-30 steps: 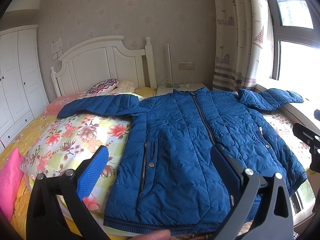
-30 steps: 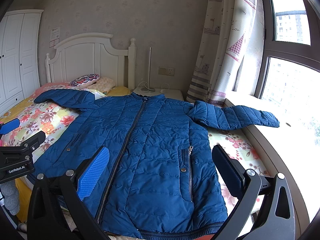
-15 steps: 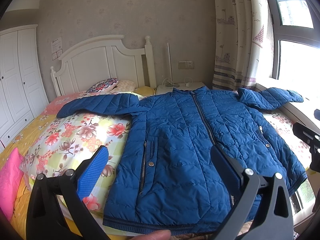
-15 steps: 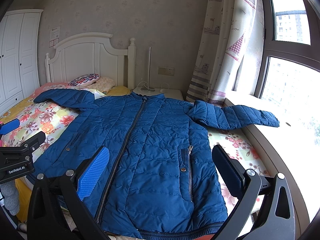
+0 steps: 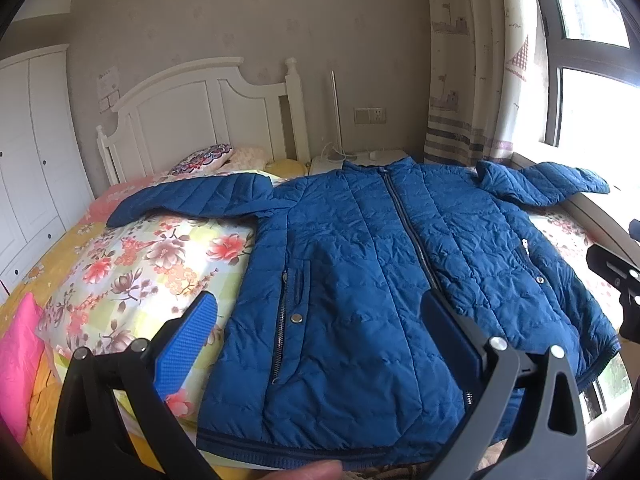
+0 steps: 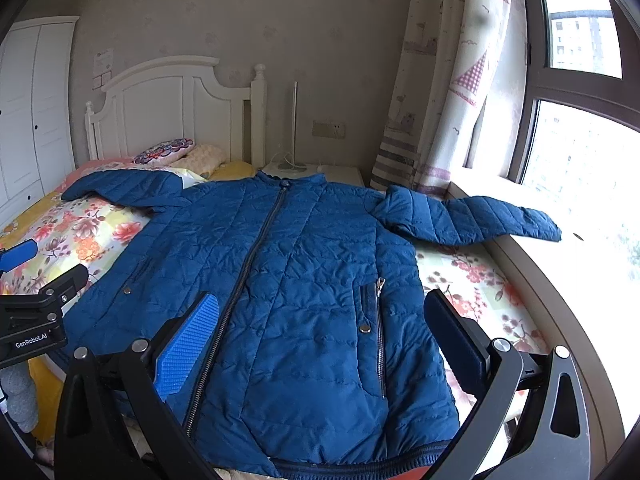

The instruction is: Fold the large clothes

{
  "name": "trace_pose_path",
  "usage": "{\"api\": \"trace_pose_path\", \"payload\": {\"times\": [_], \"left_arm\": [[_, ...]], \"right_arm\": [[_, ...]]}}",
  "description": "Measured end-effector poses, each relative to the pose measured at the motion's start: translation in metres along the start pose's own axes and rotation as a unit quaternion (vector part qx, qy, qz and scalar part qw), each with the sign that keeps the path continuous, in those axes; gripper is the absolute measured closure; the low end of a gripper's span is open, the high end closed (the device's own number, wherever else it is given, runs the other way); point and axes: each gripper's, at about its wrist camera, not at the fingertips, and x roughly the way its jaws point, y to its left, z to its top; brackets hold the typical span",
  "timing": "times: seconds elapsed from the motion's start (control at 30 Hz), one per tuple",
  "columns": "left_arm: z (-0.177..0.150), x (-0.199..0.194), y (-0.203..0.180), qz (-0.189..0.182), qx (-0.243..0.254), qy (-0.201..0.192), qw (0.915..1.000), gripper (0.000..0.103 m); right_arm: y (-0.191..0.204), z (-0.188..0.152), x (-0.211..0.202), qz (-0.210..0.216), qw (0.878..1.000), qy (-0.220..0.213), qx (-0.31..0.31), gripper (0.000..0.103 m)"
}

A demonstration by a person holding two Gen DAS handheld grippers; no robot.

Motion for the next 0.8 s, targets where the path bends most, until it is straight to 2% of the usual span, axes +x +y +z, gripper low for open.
{"api": "trace_pose_path", "payload": {"times": [0.27, 0.4, 0.5, 0.57, 0.67, 0.8], "left_arm": [[0.004, 0.022, -0.007, 0.0, 0.01, 0.02, 0.9997, 0.002], [0.018, 0.051, -0.016, -0.026, 0.022, 0.037, 0.9988, 0.002], [0.037, 0.096, -0.021, -0.026, 0.015, 0.055, 0.998, 0.002], [0.053, 0.139, -0.025, -0.038, 0.004, 0.088, 0.9954, 0.002], [0.073, 0.211, -0.038, -0.045, 0.004, 0.148, 0.988, 0.002], [0.083, 0.283, -0.053, -0.025, 0.013, 0.179, 0.9835, 0.002]], "right_arm": [[-0.007, -0.005, 0.02, -0.006, 1.0, 0.022, 0.008, 0.004], [-0.013, -0.004, 0.035, -0.02, 1.0, 0.012, -0.006, 0.004], [-0.033, 0.003, 0.06, -0.018, 1.0, 0.02, 0.004, 0.004], [-0.056, 0.007, 0.083, -0.015, 0.998, 0.037, 0.038, 0.004], [-0.101, 0.016, 0.129, -0.049, 0.993, 0.069, 0.084, 0.004], [-0.161, 0.025, 0.179, -0.065, 0.981, 0.094, 0.159, 0.004]]}}
